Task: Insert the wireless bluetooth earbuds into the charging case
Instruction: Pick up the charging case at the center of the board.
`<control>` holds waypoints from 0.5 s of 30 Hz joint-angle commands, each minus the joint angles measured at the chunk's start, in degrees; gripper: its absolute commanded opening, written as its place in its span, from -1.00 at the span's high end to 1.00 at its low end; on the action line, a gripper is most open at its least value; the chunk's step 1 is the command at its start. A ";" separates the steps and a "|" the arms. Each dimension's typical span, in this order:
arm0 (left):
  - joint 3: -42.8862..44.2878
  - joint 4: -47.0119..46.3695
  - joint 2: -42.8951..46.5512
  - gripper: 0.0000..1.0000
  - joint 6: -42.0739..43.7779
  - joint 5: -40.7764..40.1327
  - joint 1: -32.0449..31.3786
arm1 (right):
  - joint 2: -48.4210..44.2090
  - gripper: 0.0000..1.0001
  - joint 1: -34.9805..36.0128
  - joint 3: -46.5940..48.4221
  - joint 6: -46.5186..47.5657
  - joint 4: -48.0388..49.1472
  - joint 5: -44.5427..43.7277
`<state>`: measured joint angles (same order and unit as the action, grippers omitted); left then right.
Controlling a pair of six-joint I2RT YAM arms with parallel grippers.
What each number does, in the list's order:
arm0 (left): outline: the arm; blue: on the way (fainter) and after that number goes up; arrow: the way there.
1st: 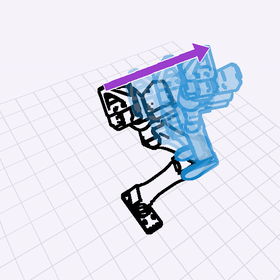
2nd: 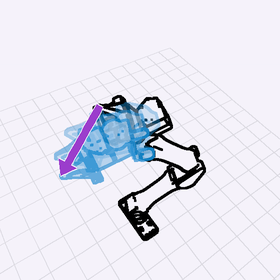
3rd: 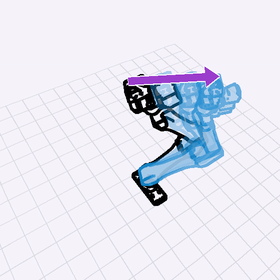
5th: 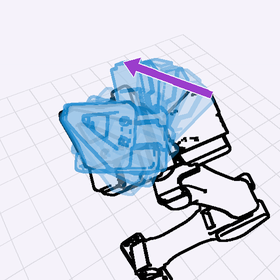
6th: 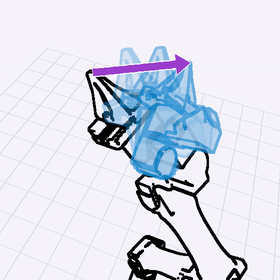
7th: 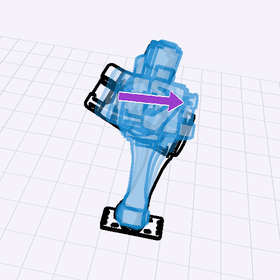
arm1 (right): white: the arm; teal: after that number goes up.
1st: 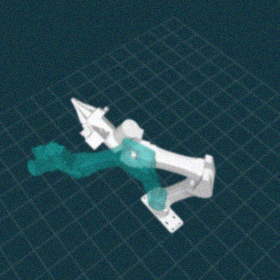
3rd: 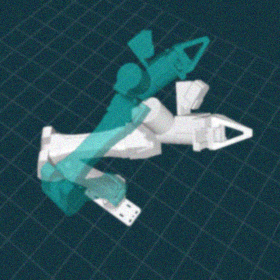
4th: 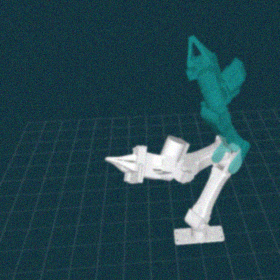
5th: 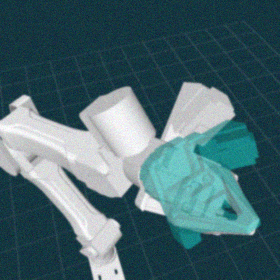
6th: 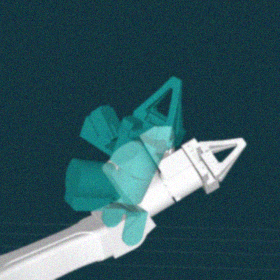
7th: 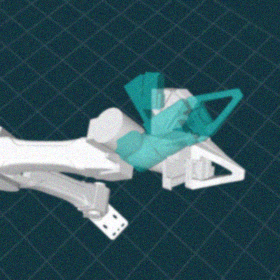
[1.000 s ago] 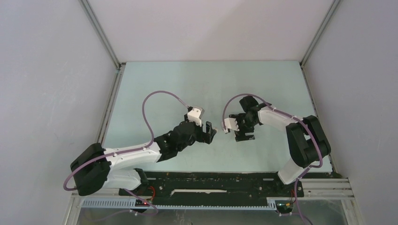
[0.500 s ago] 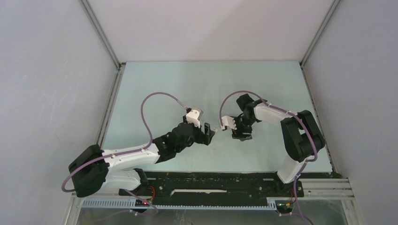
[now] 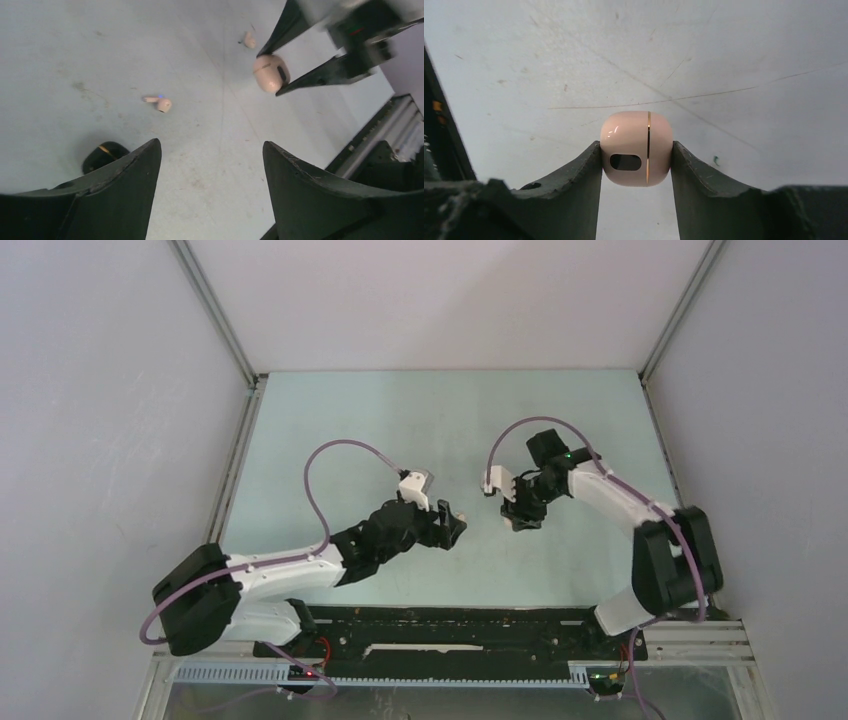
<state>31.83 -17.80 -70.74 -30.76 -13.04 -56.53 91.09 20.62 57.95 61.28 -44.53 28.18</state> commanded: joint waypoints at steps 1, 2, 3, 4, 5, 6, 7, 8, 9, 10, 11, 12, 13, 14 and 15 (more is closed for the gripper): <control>3.52 -6.82 -4.04 -0.57 -4.14 11.08 1.29 | -11.21 0.24 1.40 -0.59 -4.57 -0.50 6.88; 4.72 -7.73 -5.81 -0.53 -4.31 14.47 1.86 | -12.52 0.24 2.27 -0.71 -4.97 -0.55 6.77; 5.67 -9.04 -6.98 -0.50 -4.88 17.79 2.39 | -13.49 0.24 2.85 -0.79 -5.33 -0.63 6.58; 6.45 -11.10 -8.02 -0.48 -5.60 20.46 2.86 | -14.25 0.24 3.63 -0.86 -5.63 -0.60 6.06; 6.65 -13.17 -8.95 -0.46 -6.43 22.94 3.30 | -14.96 0.24 4.33 -1.14 -5.90 -0.41 5.31; 7.00 -15.06 -9.69 -0.43 -7.37 24.70 3.66 | -15.59 0.24 5.06 -1.54 -6.12 -0.07 4.41; 7.20 -16.81 -10.36 -0.41 -8.39 26.27 3.97 | -16.22 0.24 5.69 -2.00 -6.23 0.34 3.38; 7.25 -18.36 -11.04 -0.40 -9.65 27.69 4.26 | -16.67 0.24 6.40 -2.61 -6.32 0.81 2.51; 7.26 -19.92 -11.62 -0.38 -10.46 28.87 4.52 | -17.12 0.24 6.86 -3.04 -6.42 1.14 1.85; 7.38 -21.01 -12.17 -0.37 -11.02 29.87 4.71 | -17.46 0.24 7.22 -3.36 -6.62 1.43 1.51; 7.59 -21.35 -12.80 -0.36 -11.49 30.76 4.87 | -17.90 0.24 7.41 -3.52 -6.81 1.53 1.42; 8.07 -21.24 -13.38 -0.34 -11.77 31.30 4.94 | -18.20 0.24 7.56 -3.67 -7.17 1.78 1.44; 8.52 -20.88 -13.95 -0.33 -12.04 31.91 5.08 | -18.64 0.24 7.75 -3.64 -7.63 2.02 1.55; 8.92 -20.56 -14.45 -0.31 -12.36 32.38 5.10 | -19.00 0.24 7.90 -3.65 -8.07 2.43 1.49; 9.39 -20.09 -15.03 -0.29 -12.58 32.63 5.15 | -19.40 0.24 8.05 -3.64 -8.61 2.75 1.45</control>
<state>38.24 -34.41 -83.96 -40.60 14.24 -51.90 74.96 28.01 54.02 55.20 -44.29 30.15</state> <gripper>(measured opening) 0.661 0.500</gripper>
